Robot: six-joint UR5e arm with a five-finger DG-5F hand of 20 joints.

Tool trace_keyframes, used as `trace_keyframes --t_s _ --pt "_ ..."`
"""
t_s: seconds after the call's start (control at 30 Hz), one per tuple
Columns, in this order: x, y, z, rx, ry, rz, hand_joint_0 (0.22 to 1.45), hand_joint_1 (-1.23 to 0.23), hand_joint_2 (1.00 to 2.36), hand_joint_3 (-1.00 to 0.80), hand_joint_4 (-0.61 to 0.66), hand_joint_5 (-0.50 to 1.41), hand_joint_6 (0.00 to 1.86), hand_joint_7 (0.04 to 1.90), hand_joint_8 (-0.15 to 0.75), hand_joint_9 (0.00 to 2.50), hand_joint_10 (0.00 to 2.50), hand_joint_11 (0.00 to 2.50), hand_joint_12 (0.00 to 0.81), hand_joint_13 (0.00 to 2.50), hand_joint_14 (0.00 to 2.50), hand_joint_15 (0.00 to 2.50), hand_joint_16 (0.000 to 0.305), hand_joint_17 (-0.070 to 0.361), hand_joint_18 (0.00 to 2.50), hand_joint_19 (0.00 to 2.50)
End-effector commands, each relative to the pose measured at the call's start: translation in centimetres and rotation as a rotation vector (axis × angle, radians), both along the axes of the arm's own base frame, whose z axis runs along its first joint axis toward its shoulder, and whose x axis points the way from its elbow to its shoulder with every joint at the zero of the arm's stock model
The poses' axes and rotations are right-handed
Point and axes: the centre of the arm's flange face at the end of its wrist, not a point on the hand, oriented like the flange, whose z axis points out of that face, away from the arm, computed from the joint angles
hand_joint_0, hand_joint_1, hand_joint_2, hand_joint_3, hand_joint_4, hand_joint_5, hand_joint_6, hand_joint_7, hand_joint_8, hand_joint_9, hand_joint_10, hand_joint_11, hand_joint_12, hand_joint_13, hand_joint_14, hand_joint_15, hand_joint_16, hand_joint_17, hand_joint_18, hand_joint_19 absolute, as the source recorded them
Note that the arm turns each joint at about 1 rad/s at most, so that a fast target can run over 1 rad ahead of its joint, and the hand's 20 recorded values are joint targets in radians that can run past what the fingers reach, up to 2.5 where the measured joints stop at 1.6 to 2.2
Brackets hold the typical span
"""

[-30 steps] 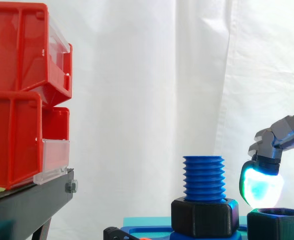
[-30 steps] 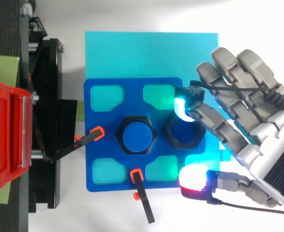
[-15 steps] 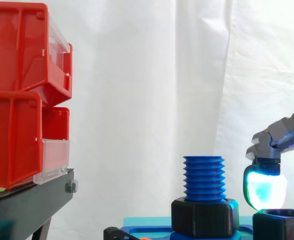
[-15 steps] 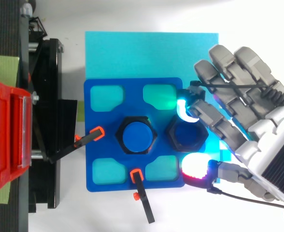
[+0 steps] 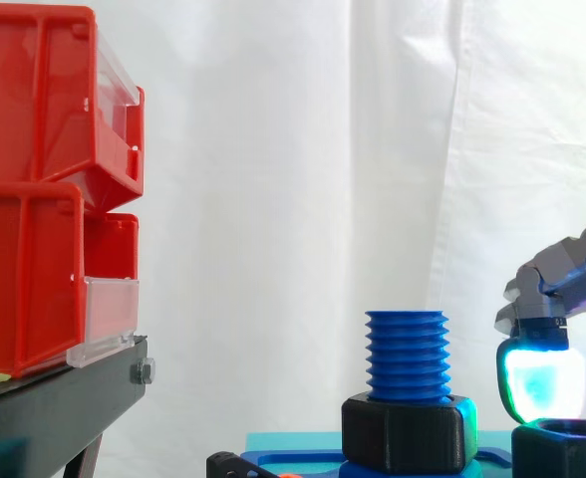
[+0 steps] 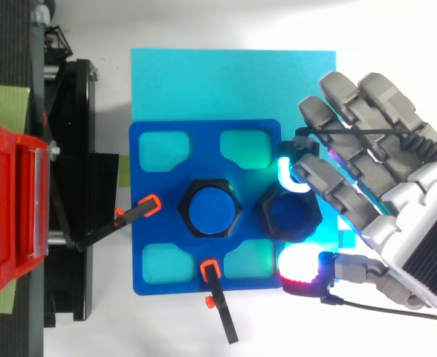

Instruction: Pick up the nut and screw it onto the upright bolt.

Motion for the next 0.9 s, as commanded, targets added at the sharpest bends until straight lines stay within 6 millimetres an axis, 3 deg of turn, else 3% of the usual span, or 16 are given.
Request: trace_keyframes --t_s 0.0,0.3,0.63,0.8,0.87 --pt "0.0 0.1 0.3 0.02 0.001 0.016 0.54 -0.63 1.0 -0.5 0.36 -0.16 0.5 1.29 0.326 0.46 0.0 0.04 0.407 0.19 0.0 0.0 0.054 0.122 0.1 0.0" --pt "-0.1 0.2 3.3 0.064 0.053 0.016 0.54 -0.62 1.0 -0.5 0.35 -0.16 0.5 1.29 0.325 0.46 0.0 0.04 0.406 0.19 0.0 0.0 0.054 0.122 0.1 0.0" --pt "-1.1 -1.3 7.2 0.152 0.102 -0.017 0.53 -0.62 1.0 -0.5 0.35 -0.16 0.5 1.28 0.326 0.45 0.0 0.04 0.411 0.19 0.0 0.0 0.055 0.123 0.1 0.0" --pt "-1.1 -2.1 7.7 0.163 0.104 -0.005 0.45 -0.57 1.0 -0.5 0.37 -0.19 0.5 1.09 0.345 0.41 0.0 0.03 0.45 0.16 0.0 0.0 0.062 0.14 0.07 0.0" --pt "-1.0 -2.2 7.7 0.168 0.108 0.007 0.39 -0.52 1.0 -0.5 0.36 -0.22 0.5 0.96 0.349 0.29 0.0 0.0 0.477 0.05 0.0 0.0 0.069 0.155 0.0 0.0"
